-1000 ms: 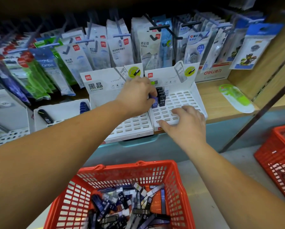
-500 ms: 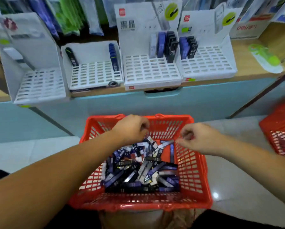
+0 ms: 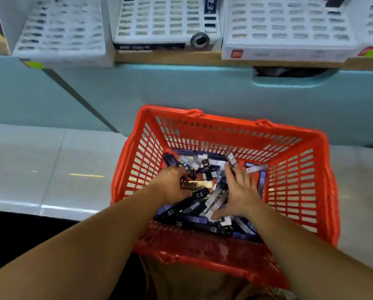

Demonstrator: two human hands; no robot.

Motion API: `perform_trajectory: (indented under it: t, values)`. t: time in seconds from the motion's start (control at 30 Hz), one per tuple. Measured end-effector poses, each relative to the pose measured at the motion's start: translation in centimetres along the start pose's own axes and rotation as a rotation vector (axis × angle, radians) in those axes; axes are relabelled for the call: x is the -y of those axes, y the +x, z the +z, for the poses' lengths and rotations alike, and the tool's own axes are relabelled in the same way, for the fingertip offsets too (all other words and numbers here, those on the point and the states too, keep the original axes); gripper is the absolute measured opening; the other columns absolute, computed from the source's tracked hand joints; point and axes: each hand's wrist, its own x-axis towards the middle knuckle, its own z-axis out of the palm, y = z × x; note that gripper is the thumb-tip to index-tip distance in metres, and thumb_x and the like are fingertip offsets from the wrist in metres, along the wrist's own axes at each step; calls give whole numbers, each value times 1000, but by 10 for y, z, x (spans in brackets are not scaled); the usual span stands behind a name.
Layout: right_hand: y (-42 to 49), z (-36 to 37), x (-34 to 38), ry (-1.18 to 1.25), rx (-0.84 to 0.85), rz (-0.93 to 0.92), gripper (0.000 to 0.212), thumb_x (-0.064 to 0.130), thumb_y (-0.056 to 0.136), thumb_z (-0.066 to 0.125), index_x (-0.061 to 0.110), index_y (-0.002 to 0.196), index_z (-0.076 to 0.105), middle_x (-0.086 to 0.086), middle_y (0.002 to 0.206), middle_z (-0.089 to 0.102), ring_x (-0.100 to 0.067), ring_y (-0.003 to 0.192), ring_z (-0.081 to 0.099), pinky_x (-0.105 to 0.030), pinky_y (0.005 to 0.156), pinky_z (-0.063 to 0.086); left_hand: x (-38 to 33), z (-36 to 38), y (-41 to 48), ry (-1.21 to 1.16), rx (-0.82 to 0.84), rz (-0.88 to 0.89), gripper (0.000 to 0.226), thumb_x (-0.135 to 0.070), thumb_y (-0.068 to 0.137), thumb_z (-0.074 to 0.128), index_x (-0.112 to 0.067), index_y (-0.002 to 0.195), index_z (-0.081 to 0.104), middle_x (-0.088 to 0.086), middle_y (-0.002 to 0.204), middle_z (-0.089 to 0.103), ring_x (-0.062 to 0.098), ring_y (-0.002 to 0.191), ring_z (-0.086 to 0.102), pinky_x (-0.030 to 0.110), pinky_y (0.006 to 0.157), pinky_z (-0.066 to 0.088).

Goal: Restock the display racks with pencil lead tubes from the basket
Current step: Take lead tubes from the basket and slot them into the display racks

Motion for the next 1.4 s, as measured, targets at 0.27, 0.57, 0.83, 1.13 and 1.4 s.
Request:
perform_trajectory:
  t: [0.27,0.57,0.83,1.13,1.4]
  values:
    - [8,25,-6,-157,-145,-69,152,84,52,78,27,162,-11,-5,158,17,-31,150,9,-51,125,10,17,47,3,200,149,-53,130,-66,71,82,-30,164,-1,-4,173,-1,28,159,4,47,127,19]
    - [11,14,-5,15,-123,29,86,68,72,77,41,145,41,1,143,45,-26,132,46,-39,103,46,-6,64,22,328,102,-31,155,-80,59,80,-16,162,-17,7,165,15,34,154,13,48,128,12]
    - [16,10,-6,694,70,162,76,20,72,82,42,137,49,2,111,63,-16,88,65,-29,70,54,-16,65,32,170,19,-114,131,-82,63,75,-17,160,16,7,156,34,30,148,29,46,122,26]
    - [23,8,18,891,23,242,103,73,58,86,32,144,48,3,150,48,-24,133,51,-39,102,46,-15,87,35,6,20,-149,100,-63,72,83,-21,150,35,5,148,43,28,138,39,44,112,42]
    - [38,-7,45,802,-73,279,45,53,83,80,26,104,51,10,94,54,-17,86,60,-35,76,49,-6,77,34,-85,61,-161,94,-52,77,84,-26,153,35,2,152,44,28,141,37,46,113,41]
